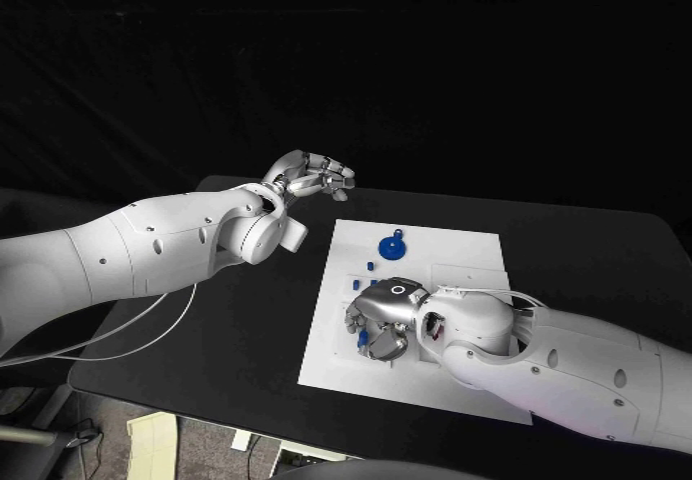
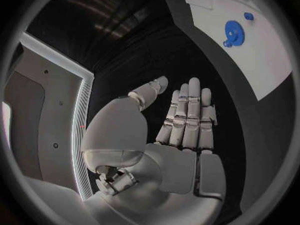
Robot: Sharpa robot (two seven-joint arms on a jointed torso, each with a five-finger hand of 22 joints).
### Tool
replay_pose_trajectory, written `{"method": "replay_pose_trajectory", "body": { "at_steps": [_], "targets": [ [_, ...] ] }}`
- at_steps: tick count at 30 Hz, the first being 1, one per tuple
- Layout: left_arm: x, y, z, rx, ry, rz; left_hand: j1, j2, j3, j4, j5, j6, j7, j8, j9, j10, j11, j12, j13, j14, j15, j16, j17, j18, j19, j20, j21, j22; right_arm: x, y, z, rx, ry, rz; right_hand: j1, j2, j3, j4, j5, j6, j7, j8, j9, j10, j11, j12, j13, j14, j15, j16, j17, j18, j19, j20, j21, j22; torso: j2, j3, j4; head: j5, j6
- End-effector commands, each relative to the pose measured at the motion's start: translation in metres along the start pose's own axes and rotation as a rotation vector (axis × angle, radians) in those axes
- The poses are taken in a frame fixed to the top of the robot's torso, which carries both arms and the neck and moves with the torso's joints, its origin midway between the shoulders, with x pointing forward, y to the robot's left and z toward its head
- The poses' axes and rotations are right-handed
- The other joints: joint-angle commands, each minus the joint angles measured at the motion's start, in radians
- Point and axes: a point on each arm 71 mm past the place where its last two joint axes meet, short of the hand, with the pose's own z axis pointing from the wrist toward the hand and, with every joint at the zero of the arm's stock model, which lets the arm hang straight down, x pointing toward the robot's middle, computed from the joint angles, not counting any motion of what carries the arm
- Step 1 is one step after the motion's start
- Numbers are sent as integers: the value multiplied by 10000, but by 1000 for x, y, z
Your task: Assemble the parts on the task board
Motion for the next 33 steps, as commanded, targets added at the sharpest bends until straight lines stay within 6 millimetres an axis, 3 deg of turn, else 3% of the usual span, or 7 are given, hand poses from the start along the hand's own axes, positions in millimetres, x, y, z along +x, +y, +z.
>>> {"method": "replay_pose_trajectory", "body": {
  "at_steps": [1, 20, 28, 31, 33],
  "targets": [
    [1, -1, 1, 41, 108, -85, 12, 94, -13, 22, 29, -75, 20, 30, -9, -91, 1, 35, -10, 66, 14, -47, 17, -31, 65, -17, -51, 12, -3, 0, -1, -25, -513, 206, 33, -176, -94, 26, 44, -181, 117, -74, -33, -194, 78, -36, -64, -17, 110, 78, -21, 639, -11, -40, -72, 146, -2, 5, 2, -1, 8],
    [1, -1, 1, 19, 91, -76, 8, 96, -14, 25, 28, -84, 23, 28, -12, -94, 2, 35, -12, 68, 14, -60, 34, -31, 69, -17, -60, 18, -6, -4, -16, -422, -1200, 1038, 191, -337, -301, 136, 76, -329, 192, -104, -70, -389, 134, 18, -203, 121, 165, 318, 15, 639, 223, -101, 34, 160, -3, 11, 4, -29, 15],
    [1, -1, 1, 24, 94, -76, 6, 99, -14, 27, 27, -87, 24, 28, -13, -96, 3, 35, -13, 69, 14, -65, 41, -31, 71, -17, -63, 19, -10, -6, -30, -793, -1760, 2181, 12, -301, -779, 62, 284, -421, 220, -106, -78, -452, 155, 14, -276, 175, 185, 492, 69, 639, 355, -180, 109, 168, -11, 4, -10, -92, 70],
    [0, 0, 1, 17, 82, -71, 6, 101, -14, 28, 27, -88, 24, 28, -14, -96, 3, 35, -13, 69, 14, -67, 43, -31, 72, -17, -64, 20, -15, -9, -40, -1205, -2294, 3326, -720, -272, -1243, 406, -785, -481, 246, -108, -76, -501, 179, 8, -313, 136, 220, 529, 79, 632, 349, -166, 95, 143, -20, 8, -11, -163, 111],
    [-1, 0, 1, 10, 56, -60, 2, 106, -15, 31, 27, -90, 26, 28, -14, -97, 4, 35, -13, 69, 14, -70, 47, -31, 73, -17, -66, 21, -20, -13, -46, -1246, -2515, 3535, -680, -102, -1297, 377, -900, -527, 235, -117, -78, -548, 169, -1, -339, 114, 200, 544, 81, 639, 319, -227, 68, 134, -20, 1, -12, -215, 158]
  ]
}}
